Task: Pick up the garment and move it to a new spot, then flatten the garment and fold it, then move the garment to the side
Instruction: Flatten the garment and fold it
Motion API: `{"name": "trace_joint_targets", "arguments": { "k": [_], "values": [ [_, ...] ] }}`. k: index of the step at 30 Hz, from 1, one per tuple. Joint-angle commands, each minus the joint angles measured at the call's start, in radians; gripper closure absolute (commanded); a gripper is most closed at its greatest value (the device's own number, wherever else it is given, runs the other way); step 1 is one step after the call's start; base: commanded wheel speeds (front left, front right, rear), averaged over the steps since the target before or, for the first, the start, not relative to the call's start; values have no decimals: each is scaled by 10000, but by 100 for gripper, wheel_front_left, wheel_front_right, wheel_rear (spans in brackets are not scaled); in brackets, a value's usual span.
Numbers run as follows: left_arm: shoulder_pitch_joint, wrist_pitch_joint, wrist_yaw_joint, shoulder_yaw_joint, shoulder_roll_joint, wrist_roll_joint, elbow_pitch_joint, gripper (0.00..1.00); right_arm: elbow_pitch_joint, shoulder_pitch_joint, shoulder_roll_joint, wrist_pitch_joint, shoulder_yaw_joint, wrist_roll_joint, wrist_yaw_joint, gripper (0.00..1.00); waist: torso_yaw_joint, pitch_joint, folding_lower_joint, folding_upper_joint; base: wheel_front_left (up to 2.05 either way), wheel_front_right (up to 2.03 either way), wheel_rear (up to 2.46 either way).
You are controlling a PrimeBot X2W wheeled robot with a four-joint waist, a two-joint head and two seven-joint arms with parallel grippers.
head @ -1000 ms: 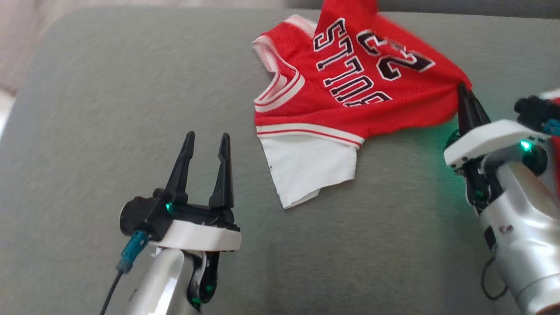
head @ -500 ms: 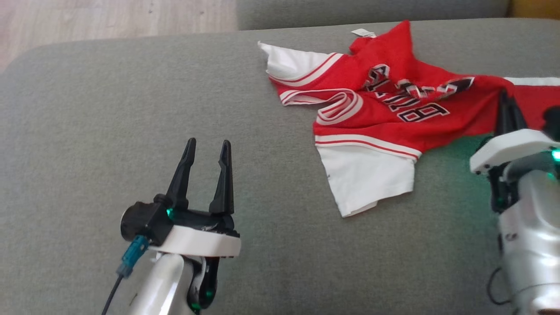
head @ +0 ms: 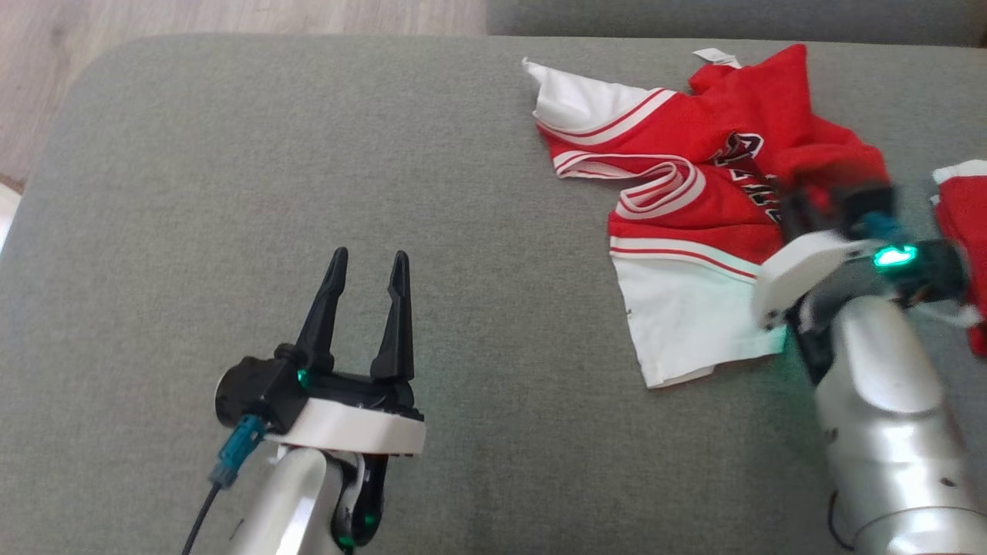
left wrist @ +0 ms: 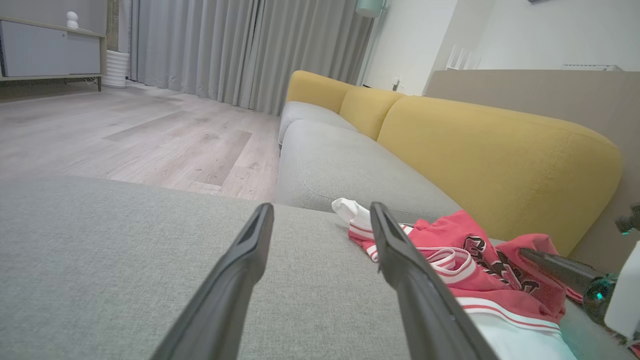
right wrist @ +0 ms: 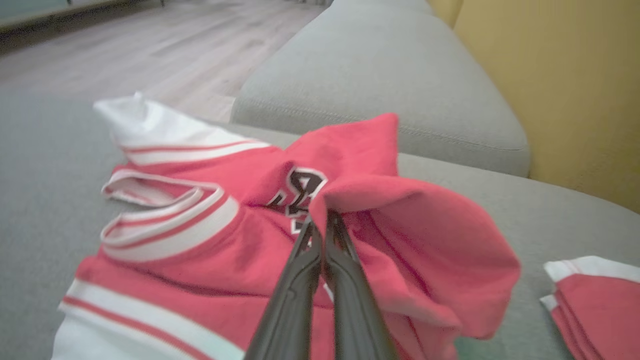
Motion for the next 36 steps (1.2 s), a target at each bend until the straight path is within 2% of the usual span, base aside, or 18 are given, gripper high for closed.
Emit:
{"name": "trace_joint_targets", "arguments": {
  "k": [1,2,3,4,5,11,17,22,27,31,36],
  "values": [
    [-235,-51,-45,233,68,-10,-282,0,-214,-276,88,-6,277,-21,-7,100,49,41,0,-1,0,0,0],
    [-261,-51,-55,206,68,-19,-273,0,55,-357,88,16,461,78,-7,100,86,63,0,-1,0,0,0],
    [-283,-51,-57,180,68,-30,-266,0,299,-442,89,52,541,72,-7,87,116,82,0,-1,0,0,0],
    [-304,-51,-56,147,68,-45,-259,0,515,-523,89,36,616,16,-7,53,150,95,0,-1,0,0,0],
    [-325,-51,-54,100,68,-64,-251,0,734,-597,89,-22,694,89,-7,0,197,103,0,-1,0,0,0],
    [-355,-51,42,53,68,-121,-204,0,1401,-779,90,-604,1099,513,-7,0,140,24,0,-1,0,0,0],
    [-304,-51,59,211,68,-88,-265,0,937,-325,90,-1167,1312,1264,-7,0,-416,-222,0,-1,0,0,0],
    [-266,-51,54,363,68,-56,-371,0,-208,546,90,-1156,1459,1956,-7,0,-1131,-407,0,-1,0,0,0],
    [-319,-51,51,313,68,-280,-432,0,-1952,1706,80,-1183,1045,2472,-7,0,-1808,-511,0,-1,0,0,0],
    [-464,-51,55,18,68,-446,-328,0,-3162,2655,84,-1343,857,2873,-7,0,-2269,-455,0,-1,0,0,0],
    [-684,-51,109,-294,68,-459,-32,0,-4116,3256,88,-1481,1107,3468,-7,0,-2713,-261,0,-1,0,0,0]
  ]
}}
